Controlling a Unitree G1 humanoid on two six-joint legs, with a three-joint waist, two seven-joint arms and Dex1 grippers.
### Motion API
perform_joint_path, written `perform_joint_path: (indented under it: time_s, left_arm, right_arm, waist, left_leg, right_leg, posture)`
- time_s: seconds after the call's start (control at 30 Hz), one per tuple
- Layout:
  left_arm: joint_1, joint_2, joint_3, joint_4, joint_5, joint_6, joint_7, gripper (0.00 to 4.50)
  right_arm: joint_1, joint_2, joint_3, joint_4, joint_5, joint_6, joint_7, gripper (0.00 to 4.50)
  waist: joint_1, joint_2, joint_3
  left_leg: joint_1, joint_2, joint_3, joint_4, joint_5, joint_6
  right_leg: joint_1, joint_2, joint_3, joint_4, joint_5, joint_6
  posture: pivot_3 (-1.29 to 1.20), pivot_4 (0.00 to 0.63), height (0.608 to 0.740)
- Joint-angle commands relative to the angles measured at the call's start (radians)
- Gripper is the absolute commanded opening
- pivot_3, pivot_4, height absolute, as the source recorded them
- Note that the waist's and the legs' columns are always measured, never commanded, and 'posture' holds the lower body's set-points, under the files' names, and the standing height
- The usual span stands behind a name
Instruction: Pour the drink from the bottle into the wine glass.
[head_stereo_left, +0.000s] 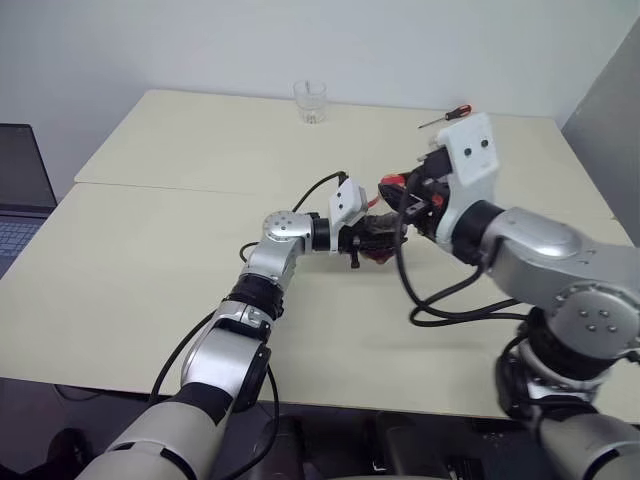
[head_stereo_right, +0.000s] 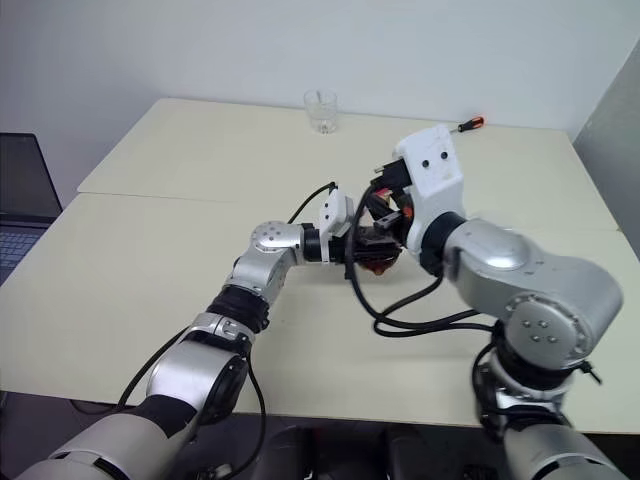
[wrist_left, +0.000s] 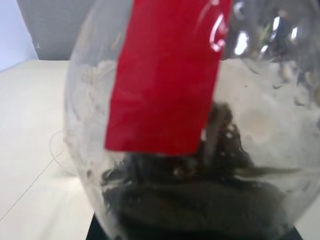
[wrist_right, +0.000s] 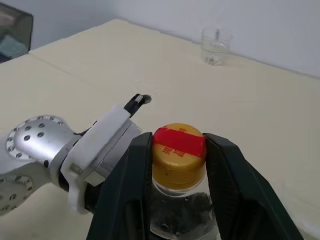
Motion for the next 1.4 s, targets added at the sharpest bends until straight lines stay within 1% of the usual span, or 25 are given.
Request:
perform_joint_path:
  time_s: [0.03, 0.13, 0.17, 0.27, 0.3, 0.5, 0.63, 0.8, 0.97, 1.07, 1.2, 1.27, 1.37, 1.4]
  left_arm:
    - [0.005, 0.019, 0.020, -0.085, -0.032, 0.023, -0.014, 1.16]
    - [0.027, 0.025, 0.017, -0.130, -0.035, 0.049, -0.016, 1.16]
    - [0.032, 0.025, 0.016, -0.140, -0.035, 0.055, -0.015, 1.16]
    - [0.054, 0.023, 0.004, -0.201, -0.041, 0.092, -0.020, 1.16]
    - [0.060, 0.023, 0.001, -0.218, -0.044, 0.103, -0.019, 1.16]
    - [0.103, 0.024, -0.013, -0.335, -0.069, 0.185, -0.012, 1.15]
    - [0.137, 0.024, -0.028, -0.395, -0.070, 0.210, -0.004, 1.15]
    - [0.153, 0.011, -0.039, -0.435, -0.071, 0.232, 0.004, 1.14]
    - [0.148, 0.008, -0.043, -0.437, -0.069, 0.233, 0.008, 1.14]
    - [0.136, 0.013, -0.034, -0.418, -0.067, 0.225, 0.008, 1.14]
    - [0.133, 0.009, -0.034, -0.406, -0.064, 0.216, 0.011, 1.13]
    - [0.130, 0.004, -0.034, -0.399, -0.064, 0.211, 0.014, 1.13]
    - [0.125, 0.000, -0.036, -0.387, -0.063, 0.203, 0.015, 1.13]
    - [0.121, -0.001, -0.036, -0.380, -0.063, 0.198, 0.012, 1.13]
  right_arm:
    - [0.048, -0.121, -0.008, 0.032, 0.016, -0.199, 0.250, 1.21]
    - [0.068, -0.198, 0.026, 0.121, 0.017, -0.351, 0.456, 1.21]
    - [0.070, -0.214, 0.036, 0.145, 0.012, -0.392, 0.503, 1.21]
    - [0.049, -0.270, 0.079, 0.303, -0.032, -0.589, 0.761, 1.21]
    - [0.043, -0.284, 0.097, 0.343, -0.054, -0.641, 0.823, 1.21]
    - [-0.025, -0.311, 0.202, 0.568, -0.160, -0.875, 1.124, 1.21]
    - [-0.071, -0.303, 0.265, 0.674, -0.206, -0.947, 1.270, 1.21]
    - [-0.139, -0.262, 0.310, 0.802, -0.260, -1.014, 1.378, 1.21]
    - [-0.179, -0.233, 0.293, 0.877, -0.294, -1.029, 1.394, 1.21]
    - [-0.160, -0.253, 0.240, 0.821, -0.230, -0.946, 1.392, 1.21]
    - [-0.122, -0.275, 0.211, 0.735, -0.194, -0.882, 1.382, 1.21]
    - [-0.101, -0.283, 0.195, 0.685, -0.179, -0.830, 1.351, 1.97]
    - [-0.073, -0.295, 0.170, 0.616, -0.144, -0.763, 1.312, 2.93]
    - [-0.065, -0.301, 0.160, 0.597, -0.136, -0.747, 1.297, 3.34]
  waist:
    - [0.000, 0.000, 0.000]
    - [-0.001, 0.000, 0.000]
    - [-0.002, 0.000, 0.000]
    - [-0.002, 0.000, 0.000]
    - [-0.001, 0.001, 0.001]
    - [0.000, 0.002, 0.002]
    - [0.001, 0.003, 0.002]
    - [0.003, 0.003, 0.002]
    - [0.003, 0.003, 0.002]
    - [0.004, 0.003, 0.002]
    - [0.005, 0.003, 0.002]
    - [0.005, 0.004, 0.002]
    - [0.005, 0.004, 0.003]
    - [0.005, 0.004, 0.003]
  left_leg:
    - [0.000, 0.000, 0.000, 0.000, 0.000, 0.000]
    - [0.000, 0.000, 0.000, 0.000, -0.001, 0.001]
    - [0.000, 0.000, 0.000, 0.000, -0.001, 0.001]
    - [0.001, 0.000, 0.000, 0.001, -0.001, 0.001]
    - [0.001, 0.000, 0.000, 0.001, -0.001, 0.001]
    - [0.002, 0.000, 0.000, 0.001, -0.001, 0.001]
    - [0.002, 0.000, 0.001, 0.001, -0.001, 0.001]
    - [0.002, 0.000, 0.001, 0.002, -0.001, 0.001]
    - [0.002, 0.000, 0.001, 0.002, -0.001, 0.001]
    - [0.002, 0.000, 0.001, 0.002, -0.001, 0.001]
    - [0.002, 0.000, 0.001, 0.002, -0.001, 0.001]
    - [0.002, 0.000, 0.001, 0.002, -0.001, 0.001]
    - [0.002, 0.000, 0.001, 0.002, -0.001, 0.001]
    - [0.002, 0.000, 0.001, 0.002, -0.001, 0.001]
  right_leg:
    - [0.000, 0.000, 0.000, 0.000, 0.000, 0.001]
    - [0.000, 0.000, 0.000, 0.000, 0.000, 0.001]
    - [0.000, 0.001, 0.001, 0.000, -0.001, 0.001]
    - [0.000, 0.001, 0.000, 0.001, -0.001, 0.001]
    - [0.000, 0.001, 0.000, 0.001, -0.001, 0.002]
    - [0.000, 0.001, 0.001, 0.001, -0.001, 0.002]
    - [0.000, 0.001, 0.001, 0.001, 0.000, 0.000]
    - [0.000, 0.001, 0.001, 0.002, 0.002, -0.003]
    - [0.001, 0.001, 0.001, 0.002, 0.002, -0.003]
    - [0.001, 0.001, 0.001, 0.002, 0.002, -0.003]
    - [0.001, 0.000, 0.001, 0.002, 0.002, -0.003]
    - [0.001, 0.000, 0.001, 0.002, 0.002, -0.003]
    - [0.001, 0.000, 0.001, 0.002, 0.002, -0.003]
    - [0.001, 0.000, 0.001, 0.002, 0.002, -0.003]
  posture:
    - [0.00, 0.150, 0.740]
    - [0.00, 0.150, 0.740]
    - [0.00, 0.150, 0.740]
    - [0.00, 0.150, 0.740]
    - [0.00, 0.150, 0.740]
    - [0.00, 0.150, 0.740]
    - [0.00, 0.150, 0.740]
    - [0.00, 0.150, 0.740]
    - [0.00, 0.150, 0.740]
    - [0.00, 0.150, 0.740]
    - [0.00, 0.150, 0.740]
    - [0.00, 0.150, 0.740]
    - [0.00, 0.150, 0.740]
    - [0.00, 0.150, 0.740]
